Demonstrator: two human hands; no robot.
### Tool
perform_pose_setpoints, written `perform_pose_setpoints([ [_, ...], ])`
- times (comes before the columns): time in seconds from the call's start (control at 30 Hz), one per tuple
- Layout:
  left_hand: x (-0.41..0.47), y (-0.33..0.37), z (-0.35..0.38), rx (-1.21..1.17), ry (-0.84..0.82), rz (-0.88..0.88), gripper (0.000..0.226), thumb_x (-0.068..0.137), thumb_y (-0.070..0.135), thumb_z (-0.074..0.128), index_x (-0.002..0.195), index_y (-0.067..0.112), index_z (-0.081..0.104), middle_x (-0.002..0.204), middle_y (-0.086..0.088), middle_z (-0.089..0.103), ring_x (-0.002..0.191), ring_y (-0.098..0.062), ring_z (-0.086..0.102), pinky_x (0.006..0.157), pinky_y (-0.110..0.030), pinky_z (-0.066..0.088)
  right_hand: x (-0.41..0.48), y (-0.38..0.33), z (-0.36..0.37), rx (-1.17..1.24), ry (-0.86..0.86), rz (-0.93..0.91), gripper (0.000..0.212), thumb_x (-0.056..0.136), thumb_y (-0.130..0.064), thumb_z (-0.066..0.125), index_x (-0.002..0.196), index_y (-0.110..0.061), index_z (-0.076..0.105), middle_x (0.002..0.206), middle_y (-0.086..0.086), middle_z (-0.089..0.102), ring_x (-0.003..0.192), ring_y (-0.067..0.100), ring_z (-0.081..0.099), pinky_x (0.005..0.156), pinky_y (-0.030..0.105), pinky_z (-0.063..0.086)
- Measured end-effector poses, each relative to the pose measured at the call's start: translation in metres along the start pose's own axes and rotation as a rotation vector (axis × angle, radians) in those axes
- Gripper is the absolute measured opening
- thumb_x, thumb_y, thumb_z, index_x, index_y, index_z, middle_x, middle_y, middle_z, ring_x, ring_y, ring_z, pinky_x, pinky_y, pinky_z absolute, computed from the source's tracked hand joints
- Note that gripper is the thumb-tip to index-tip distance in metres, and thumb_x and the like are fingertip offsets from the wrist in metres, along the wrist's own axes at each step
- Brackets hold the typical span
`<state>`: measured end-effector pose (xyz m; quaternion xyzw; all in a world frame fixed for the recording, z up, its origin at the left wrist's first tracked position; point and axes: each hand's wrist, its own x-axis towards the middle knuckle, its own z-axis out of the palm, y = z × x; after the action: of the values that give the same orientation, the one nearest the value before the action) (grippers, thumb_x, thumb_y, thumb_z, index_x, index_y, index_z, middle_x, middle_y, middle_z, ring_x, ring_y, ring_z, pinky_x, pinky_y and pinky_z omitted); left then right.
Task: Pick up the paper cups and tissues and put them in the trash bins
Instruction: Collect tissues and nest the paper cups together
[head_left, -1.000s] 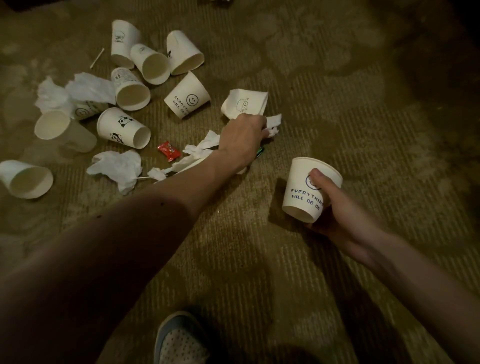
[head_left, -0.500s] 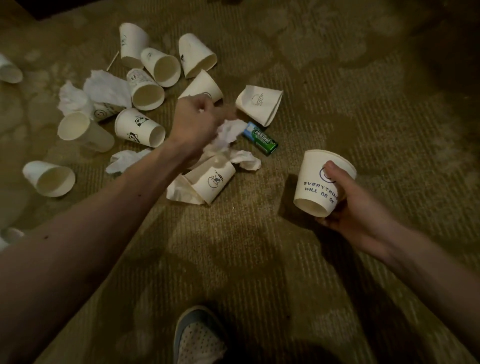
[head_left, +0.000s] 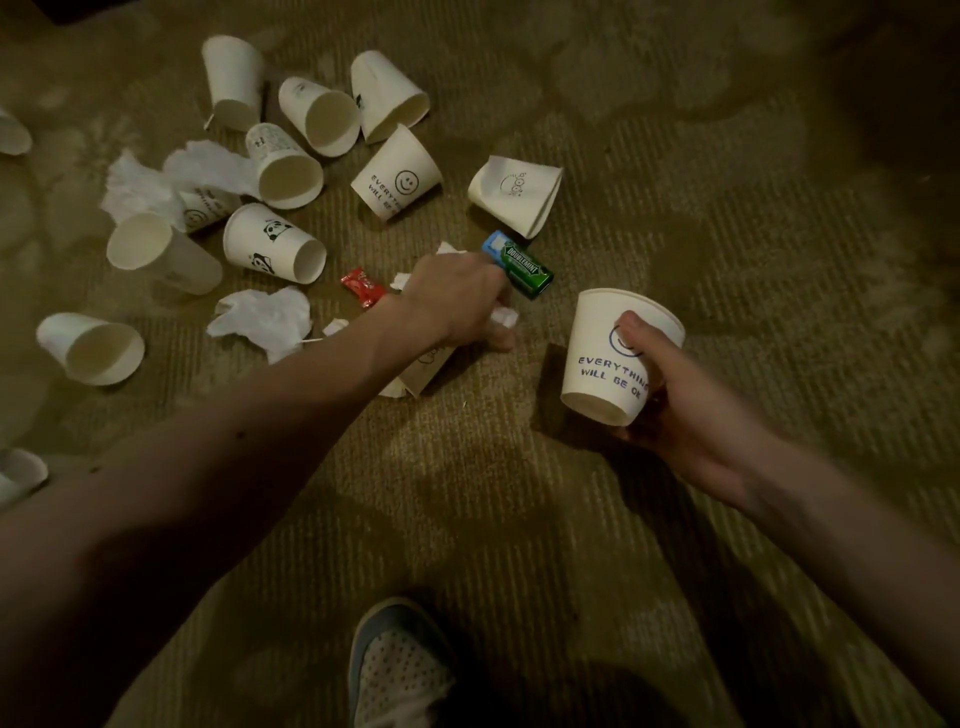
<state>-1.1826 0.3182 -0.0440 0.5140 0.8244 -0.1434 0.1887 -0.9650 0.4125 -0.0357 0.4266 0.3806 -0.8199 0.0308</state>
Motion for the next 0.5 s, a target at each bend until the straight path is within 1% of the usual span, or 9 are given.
perform_pose_setpoints([
  [0.07, 0.0, 0.001, 0.004, 0.01, 0.053, 0.023, 0.04, 0.084, 0.051, 0.067, 0.107, 0.019, 0.065, 0.111, -0.004, 0.055, 0.087, -0.012, 0.043, 0.068, -0.033, 0.045, 0.0, 0.001, -0.002, 0.001, 0.008, 0.01, 0.066, 0.059, -0.055, 0.073, 0.117, -0.025, 0.065, 0.096, -0.001, 0.076, 0.073, 0.009, 0.072, 0.046, 0.022, 0.05],
  [0.13, -0.004, 0.0, 0.005, -0.1, 0.119, 0.043, 0.035, 0.09, 0.049, 0.061, 0.097, 0.016, 0.067, 0.103, -0.002, 0.052, 0.085, -0.011, 0.044, 0.067, -0.03, 0.04, -0.001, 0.002, -0.003, -0.005, 0.009, 0.011, 0.064, 0.059, -0.056, 0.073, 0.115, -0.025, 0.066, 0.096, 0.0, 0.076, 0.073, 0.009, 0.072, 0.046, 0.022, 0.05],
  [0.2, -0.011, 0.0, -0.002, -0.353, 0.219, 0.016, 0.038, 0.094, 0.048, 0.055, 0.086, 0.014, 0.067, 0.093, -0.003, 0.053, 0.08, -0.011, 0.047, 0.067, -0.03, 0.039, -0.001, 0.003, -0.003, -0.019, 0.006, 0.007, 0.062, 0.058, -0.056, 0.073, 0.111, -0.025, 0.067, 0.092, -0.001, 0.076, 0.07, 0.008, 0.071, 0.046, 0.022, 0.049],
  [0.23, -0.016, -0.002, -0.007, -0.52, 0.283, -0.023, 0.038, 0.095, 0.047, 0.055, 0.079, 0.014, 0.066, 0.087, -0.003, 0.056, 0.074, -0.01, 0.049, 0.064, -0.028, 0.04, 0.0, 0.003, -0.004, -0.027, 0.002, 0.005, 0.062, 0.058, -0.057, 0.073, 0.11, -0.025, 0.067, 0.091, -0.001, 0.076, 0.069, 0.008, 0.07, 0.046, 0.022, 0.049],
  [0.3, -0.025, -0.007, -0.019, -0.866, 0.428, -0.134, 0.041, 0.092, 0.045, 0.062, 0.069, 0.011, 0.063, 0.07, -0.002, 0.06, 0.058, -0.007, 0.052, 0.052, -0.02, 0.041, 0.001, 0.002, -0.004, -0.036, -0.013, 0.004, 0.061, 0.058, -0.057, 0.073, 0.111, -0.027, 0.067, 0.091, -0.002, 0.076, 0.071, 0.007, 0.071, 0.049, 0.023, 0.05],
  [0.37, -0.035, -0.018, -0.03, -1.108, 0.545, -0.245, 0.041, 0.088, 0.04, 0.07, 0.066, 0.005, 0.065, 0.057, 0.001, 0.063, 0.046, -0.008, 0.053, 0.041, -0.018, 0.04, 0.002, 0.002, -0.004, -0.044, -0.024, 0.003, 0.059, 0.06, -0.057, 0.072, 0.111, -0.027, 0.066, 0.092, -0.003, 0.076, 0.075, 0.008, 0.072, 0.056, 0.026, 0.052],
  [0.43, -0.041, -0.031, -0.038, -1.246, 0.614, -0.317, 0.031, 0.086, 0.032, 0.074, 0.065, 0.011, 0.064, 0.056, 0.004, 0.066, 0.048, -0.008, 0.061, 0.043, -0.02, 0.046, 0.003, 0.002, -0.002, -0.044, -0.029, 0.002, 0.057, 0.06, -0.057, 0.072, 0.108, -0.027, 0.067, 0.09, -0.004, 0.076, 0.075, 0.008, 0.071, 0.057, 0.027, 0.052],
  [0.5, -0.04, -0.044, -0.04, -1.382, 0.666, -0.386, 0.024, 0.083, 0.024, 0.077, 0.07, 0.013, 0.06, 0.064, 0.003, 0.069, 0.065, -0.014, 0.07, 0.054, -0.027, 0.056, 0.004, 0.002, -0.001, -0.04, -0.027, 0.009, 0.057, 0.059, -0.057, 0.073, 0.107, -0.027, 0.067, 0.087, -0.004, 0.076, 0.072, 0.007, 0.071, 0.053, 0.025, 0.051],
])
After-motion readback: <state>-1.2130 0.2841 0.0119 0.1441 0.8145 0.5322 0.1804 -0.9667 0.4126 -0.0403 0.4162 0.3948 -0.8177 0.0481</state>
